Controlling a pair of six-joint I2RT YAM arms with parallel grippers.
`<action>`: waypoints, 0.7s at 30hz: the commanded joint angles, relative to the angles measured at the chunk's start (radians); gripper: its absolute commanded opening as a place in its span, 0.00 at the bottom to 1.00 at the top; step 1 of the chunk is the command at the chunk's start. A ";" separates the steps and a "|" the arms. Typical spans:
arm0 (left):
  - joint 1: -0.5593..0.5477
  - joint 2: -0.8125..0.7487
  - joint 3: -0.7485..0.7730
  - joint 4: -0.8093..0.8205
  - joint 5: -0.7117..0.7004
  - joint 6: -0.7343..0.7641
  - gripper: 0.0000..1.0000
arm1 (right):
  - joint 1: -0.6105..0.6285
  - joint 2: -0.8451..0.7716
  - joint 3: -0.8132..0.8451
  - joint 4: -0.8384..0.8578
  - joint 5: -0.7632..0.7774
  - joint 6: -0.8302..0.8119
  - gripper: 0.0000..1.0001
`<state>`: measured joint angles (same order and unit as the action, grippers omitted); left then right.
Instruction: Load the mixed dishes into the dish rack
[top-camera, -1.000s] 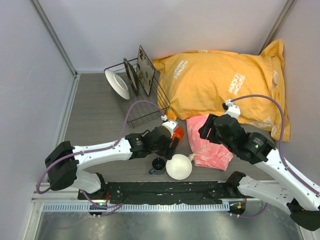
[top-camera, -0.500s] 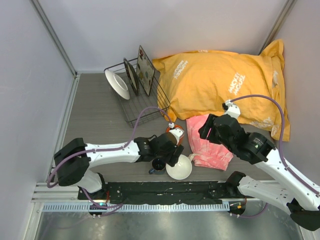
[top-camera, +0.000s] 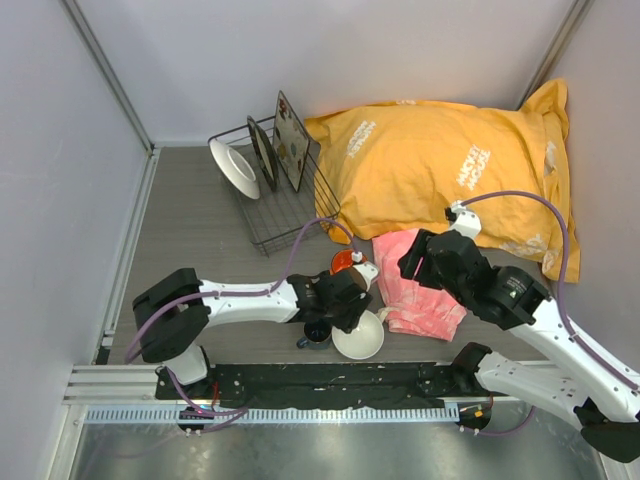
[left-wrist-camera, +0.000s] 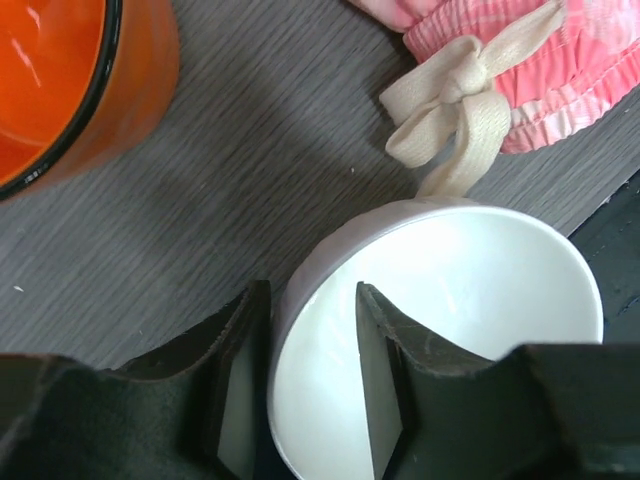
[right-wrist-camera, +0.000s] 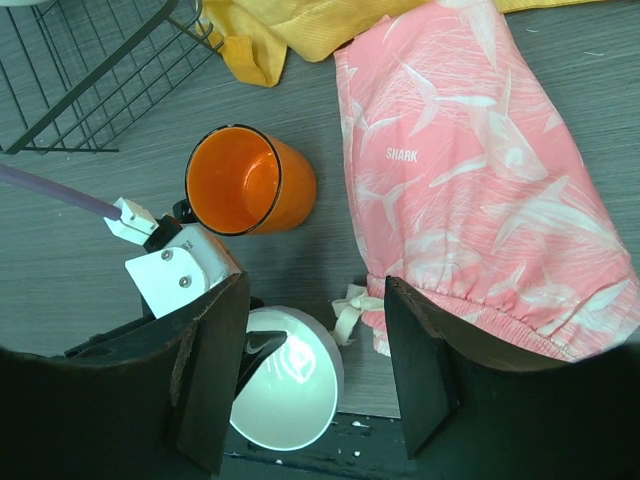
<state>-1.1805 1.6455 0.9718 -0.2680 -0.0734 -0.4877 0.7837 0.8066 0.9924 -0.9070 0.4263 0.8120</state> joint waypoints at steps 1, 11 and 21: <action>-0.007 0.000 0.048 0.038 0.012 0.017 0.41 | 0.000 -0.026 0.000 0.013 0.043 0.006 0.62; -0.010 -0.013 0.071 0.006 -0.008 0.024 0.14 | -0.001 -0.037 0.035 -0.015 0.091 0.006 0.62; -0.018 -0.073 0.113 -0.013 -0.020 0.011 0.00 | -0.001 -0.093 0.165 -0.104 0.291 0.007 0.69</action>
<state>-1.1889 1.6470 1.0149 -0.3073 -0.0841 -0.4644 0.7834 0.7528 1.0523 -0.9752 0.5598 0.8120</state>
